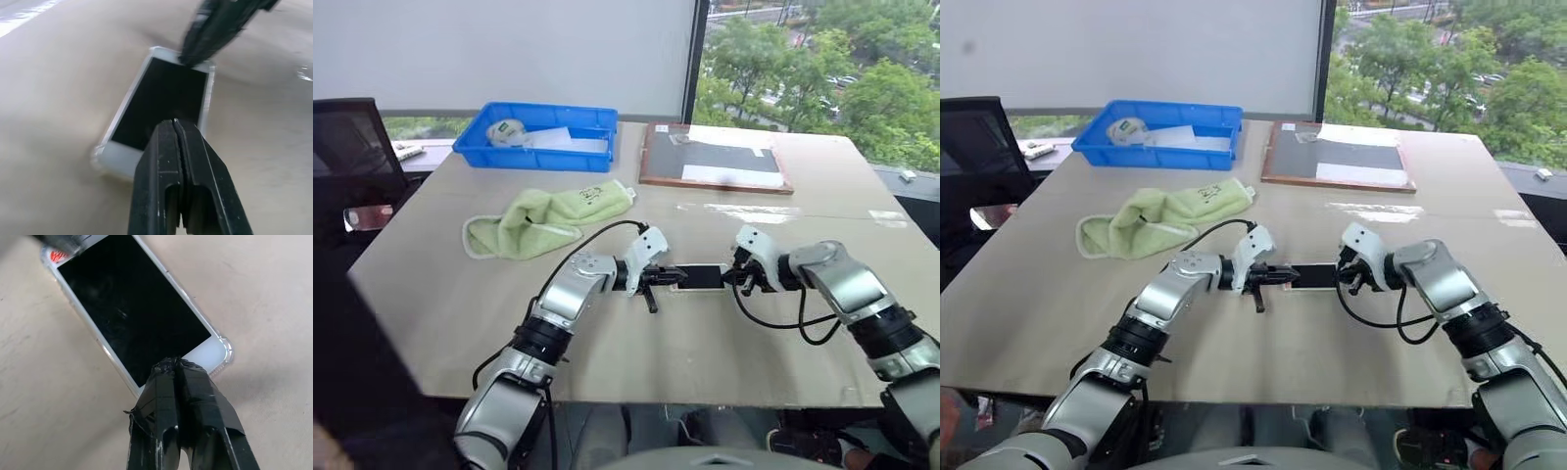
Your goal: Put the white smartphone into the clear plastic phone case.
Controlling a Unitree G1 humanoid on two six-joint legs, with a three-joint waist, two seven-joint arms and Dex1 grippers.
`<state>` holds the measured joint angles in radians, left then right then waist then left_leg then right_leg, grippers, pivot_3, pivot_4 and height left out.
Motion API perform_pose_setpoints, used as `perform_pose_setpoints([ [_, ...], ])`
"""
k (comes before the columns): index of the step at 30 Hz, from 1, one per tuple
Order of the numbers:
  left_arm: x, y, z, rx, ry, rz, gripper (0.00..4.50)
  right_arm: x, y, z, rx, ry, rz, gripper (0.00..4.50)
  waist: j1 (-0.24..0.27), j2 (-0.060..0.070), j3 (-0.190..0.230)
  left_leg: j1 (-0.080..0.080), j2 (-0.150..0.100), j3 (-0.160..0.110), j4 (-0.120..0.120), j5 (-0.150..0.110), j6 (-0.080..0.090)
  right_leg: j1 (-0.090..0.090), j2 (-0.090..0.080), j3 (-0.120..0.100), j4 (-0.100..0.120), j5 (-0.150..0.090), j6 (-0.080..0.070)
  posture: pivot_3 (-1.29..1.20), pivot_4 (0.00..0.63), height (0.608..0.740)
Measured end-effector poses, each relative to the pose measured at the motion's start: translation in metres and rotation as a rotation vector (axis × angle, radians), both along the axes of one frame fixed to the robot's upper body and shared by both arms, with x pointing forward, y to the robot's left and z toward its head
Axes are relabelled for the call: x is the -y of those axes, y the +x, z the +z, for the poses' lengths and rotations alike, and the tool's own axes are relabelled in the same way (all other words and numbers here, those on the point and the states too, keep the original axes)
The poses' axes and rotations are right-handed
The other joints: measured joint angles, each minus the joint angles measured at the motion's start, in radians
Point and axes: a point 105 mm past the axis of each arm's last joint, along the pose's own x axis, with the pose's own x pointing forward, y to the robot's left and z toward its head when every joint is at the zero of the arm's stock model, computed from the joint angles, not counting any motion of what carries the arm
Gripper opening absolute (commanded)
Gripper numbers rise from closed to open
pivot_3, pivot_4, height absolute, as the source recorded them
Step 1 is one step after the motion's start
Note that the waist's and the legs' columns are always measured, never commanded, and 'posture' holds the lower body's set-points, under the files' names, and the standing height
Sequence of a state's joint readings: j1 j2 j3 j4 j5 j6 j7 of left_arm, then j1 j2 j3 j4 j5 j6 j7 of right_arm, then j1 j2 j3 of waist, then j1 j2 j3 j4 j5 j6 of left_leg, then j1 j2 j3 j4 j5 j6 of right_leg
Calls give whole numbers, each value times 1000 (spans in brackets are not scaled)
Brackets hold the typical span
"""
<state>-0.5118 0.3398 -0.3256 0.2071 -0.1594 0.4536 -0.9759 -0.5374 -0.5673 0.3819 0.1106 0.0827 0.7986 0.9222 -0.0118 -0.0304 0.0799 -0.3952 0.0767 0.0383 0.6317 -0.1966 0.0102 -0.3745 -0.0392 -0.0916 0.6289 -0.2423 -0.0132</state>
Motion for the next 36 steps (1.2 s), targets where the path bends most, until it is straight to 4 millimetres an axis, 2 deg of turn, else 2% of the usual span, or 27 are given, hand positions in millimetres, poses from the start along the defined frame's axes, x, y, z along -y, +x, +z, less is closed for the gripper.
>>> perform_pose_setpoints([
  [4, 2, 0, 1, 3, -5, 3, 27, -6, 6, -3, 56, 24, -22, 0, -22, 13, -7, -5, -1, -9, -2, -1, 1, 0, 2, -5, -14, 0, 0, 0, 150, 740],
  [7, 4, -2, 2, 10, -23, 3, 27, -4, 5, -5, 140, 110, -89, 0, -27, 20, -6, -14, 0, -14, -23, -1, 2, -2, 7, -8, -39, 1, 1, 0, 150, 740],
  [9, 6, -2, 5, 18, -40, 3, 27, -1, -2, -2, 205, 164, -115, 0, -23, 23, 5, -13, -5, -10, -24, -1, 2, -6, 0, -7, -33, 0, 1, 0, 150, 740],
  [11, 3, -2, 7, 19, -56, 16, 27, -1, -12, 3, 264, 226, -133, 0, -20, 34, 22, -11, -7, -7, -24, -1, 2, -8, -5, -8, -29, 0, 1, 0, 150, 740],
  [12, 2, -1, 7, 20, -62, 26, 27, -2, -16, 8, 306, 251, -132, 0, -17, 35, 30, -11, -13, -4, -24, -1, 2, -13, -11, -7, -19, 1, 1, 0, 150, 740],
  [14, 1, 0, 8, 24, -70, 38, 27, -4, -24, 14, 349, 276, -120, 0, -8, 28, 42, -7, -22, -1, -20, 0, 2, -18, -18, -3, 0, 4, 6, 0, 150, 740],
  [15, 3, 0, 8, 22, -79, 38, 0, -3, -27, 17, 365, 287, -115, 572, -1, 23, 47, -6, -22, -1, -14, 0, 3, -20, -18, -3, 8, 8, 12, 0, 150, 740],
  [16, 2, -1, 8, 20, -81, 41, 0, -4, -29, 19, 376, 294, -112, 774, -1, 20, 49, -6, -22, 0, -9, 0, 3, -20, -18, -2, 15, 8, 12, 0, 150, 740],
  [17, 3, -1, 9, 22, -90, 40, 0, -2, -31, 21, 385, 305, -117, 1215, 0, 17, 51, -7, -22, -1, -8, 1, 4, -21, -17, -2, 16, 8, 12, 0, 150, 740],
  [21, 3, 2, 22, 62, -140, 48, 0, 1, -34, 34, 428, 348, -138, 2971, 0, 14, 54, -23, -22, 7, -13, -3, 4, -39, -5, 5, 15, 8, 10, 0, 150, 740],
  [22, 3, 3, 25, 69, -152, 49, 0, 2, -34, 34, 432, 349, -146, 3647, 1, 14, 55, -23, -23, 10, -14, -4, 6, -39, -5, 5, 14, 7, 11, 0, 150, 740],
  [24, 2, 5, 35, 90, -199, 62, 0, 3, -34, 43, 456, 367, -153, 4438, 4, 14, 62, -23, -23, 10, -15, -7, 8, -40, -6, 5, 13, 6, 11, 0, 150, 740],
  [25, 2, 6, 41, 99, -225, 72, 413, 3, -34, 49, 470, 378, -150, 4500, 6, 14, 65, -23, -23, 10, -15, -7, 7, -40, -6, 5, 13, 6, 11, 0, 150, 740],
  [27, 0, 9, 53, 107, -283, 98, 790, 5, -35, 60, 497, 393, -146, 4500, 11, 13, 72, -23, -24, 10, -13, -8, 8, -40, -6, 5, 13, 3, 15, 0, 150, 740],
  [31, -11, 19, 82, 140, -363, 153, 2692, 15, -36, 85, 536, 387, -128, 4500, 23, 12, 83, -23, -23, 10, -6, -8, 8, -39, -7, 4, 14, 4, 18, 0, 150, 740],
  [34, -17, 21, 93, 157, -357, 162, 4110, 19, -39, 97, 528, 382, -89, 4500, 26, 11, 85, -24, -23, 9, -2, -8, 8, -39, -7, 4, 15, 5, 18, 0, 150, 740],
  [35, -19, 22, 95, 160, -358, 164, 4392, 20, -40, 100, 521, 380, -78, 4500, 27, 11, 85, -24, -23, 9, -2, -8, 8, -38, -7, 5, 15, 5, 18, 0, 150, 740],
  [36, -20, 21, 97, 162, -354, 163, 4392, 22, -43, 103, 512, 379, -65, 4500, 27, 11, 85, -25, -23, 9, -1, -8, 8, -39, -7, 5, 15, 5, 18, 0, 150, 740],
])
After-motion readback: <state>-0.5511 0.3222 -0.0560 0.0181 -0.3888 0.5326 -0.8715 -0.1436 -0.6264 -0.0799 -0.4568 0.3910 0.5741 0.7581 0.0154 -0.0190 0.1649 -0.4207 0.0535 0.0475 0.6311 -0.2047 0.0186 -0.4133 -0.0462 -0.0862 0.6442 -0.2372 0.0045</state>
